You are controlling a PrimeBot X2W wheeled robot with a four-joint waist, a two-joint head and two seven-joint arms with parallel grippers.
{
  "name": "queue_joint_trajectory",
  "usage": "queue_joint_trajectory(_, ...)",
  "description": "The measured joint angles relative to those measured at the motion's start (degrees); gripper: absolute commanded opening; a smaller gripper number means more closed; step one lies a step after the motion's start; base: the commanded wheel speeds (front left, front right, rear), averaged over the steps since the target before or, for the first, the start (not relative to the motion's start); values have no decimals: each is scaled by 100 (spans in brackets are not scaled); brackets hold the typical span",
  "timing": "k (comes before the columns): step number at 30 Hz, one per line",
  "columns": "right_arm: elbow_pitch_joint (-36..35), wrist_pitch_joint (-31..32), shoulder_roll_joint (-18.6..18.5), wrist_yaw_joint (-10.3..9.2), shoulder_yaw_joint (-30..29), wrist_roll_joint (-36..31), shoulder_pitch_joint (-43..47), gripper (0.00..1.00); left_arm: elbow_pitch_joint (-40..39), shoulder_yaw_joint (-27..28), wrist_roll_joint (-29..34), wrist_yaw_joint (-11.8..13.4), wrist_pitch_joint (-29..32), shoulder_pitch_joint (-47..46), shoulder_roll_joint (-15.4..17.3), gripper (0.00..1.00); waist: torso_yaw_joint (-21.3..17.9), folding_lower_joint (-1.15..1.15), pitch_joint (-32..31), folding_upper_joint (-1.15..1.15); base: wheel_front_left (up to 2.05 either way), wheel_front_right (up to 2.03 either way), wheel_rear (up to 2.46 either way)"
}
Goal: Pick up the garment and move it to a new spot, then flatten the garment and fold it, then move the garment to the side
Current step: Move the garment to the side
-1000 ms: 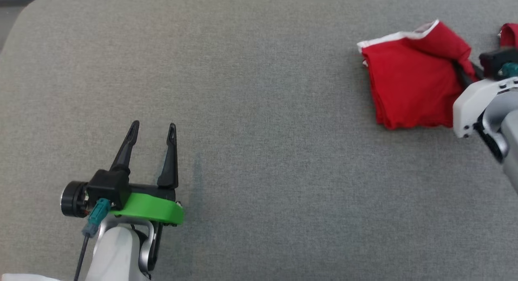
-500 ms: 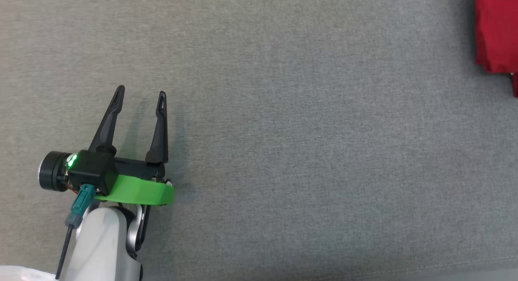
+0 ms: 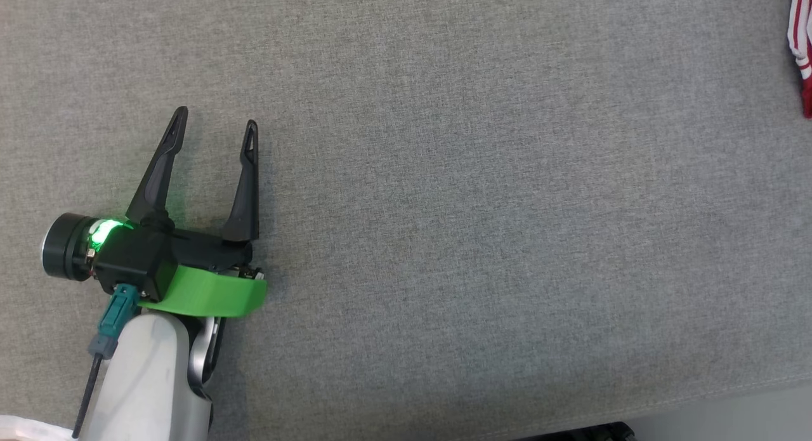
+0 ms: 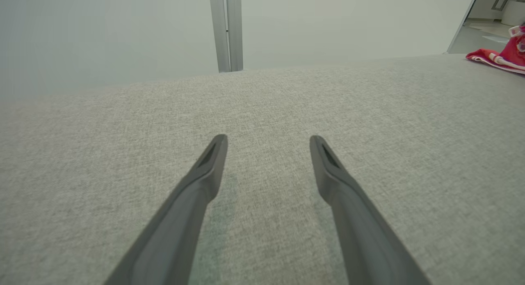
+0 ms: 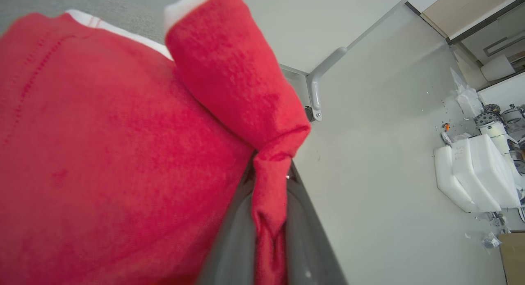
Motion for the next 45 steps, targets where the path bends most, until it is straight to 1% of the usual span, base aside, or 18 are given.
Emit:
queue_joint_trajectory(1,63,-8,24,0,-38,-54,-19,37,-12,-8,0,-1,0,-5,2,100,2,0,15,0,0,0,0)
queue_joint_trajectory(2,124,-69,49,0,-78,-116,-34,98,-19,-18,0,-2,0,-9,2,100,11,0,19,0,0,0,0)
queue_joint_trajectory(3,188,-109,76,0,-119,-148,-55,100,-21,-25,-1,-4,0,-14,2,100,22,0,17,0,0,0,0)
queue_joint_trajectory(9,483,-458,269,0,-231,-521,-243,100,1,3,-5,-5,0,-23,4,100,76,-1,-76,0,0,0,0)
queue_joint_trajectory(17,321,-1137,655,0,-266,-861,-363,100,205,109,-112,21,0,115,-62,100,110,-1,-449,0,0,0,0)
queue_joint_trajectory(20,211,-1422,871,0,-249,-905,-278,100,299,168,-132,49,0,266,-98,100,138,-1,-683,0,0,0,0)
queue_joint_trajectory(24,27,-1728,1280,0,-222,-928,-22,100,396,330,-187,89,0,507,-127,100,183,-1,-1047,0,0,0,0)
queue_joint_trajectory(29,-327,-1934,1869,-1,-323,-993,476,100,477,528,-213,146,0,894,-158,100,240,-1,-1548,0,0,0,0)
queue_joint_trajectory(33,-668,-2006,2345,-1,-525,-1113,1052,100,515,651,-223,170,0,1162,-187,100,284,-1,-1943,0,0,0,0)
queue_joint_trajectory(41,-1391,-2045,3169,-1,-1134,-1321,2444,100,611,706,-244,170,0,1440,-253,100,421,-1,-2606,0,0,0,0)
queue_joint_trajectory(45,-1798,-2047,3598,-1,-1558,-1412,3188,100,678,739,-241,168,0,1545,-268,100,502,-1,-2867,0,0,0,0)
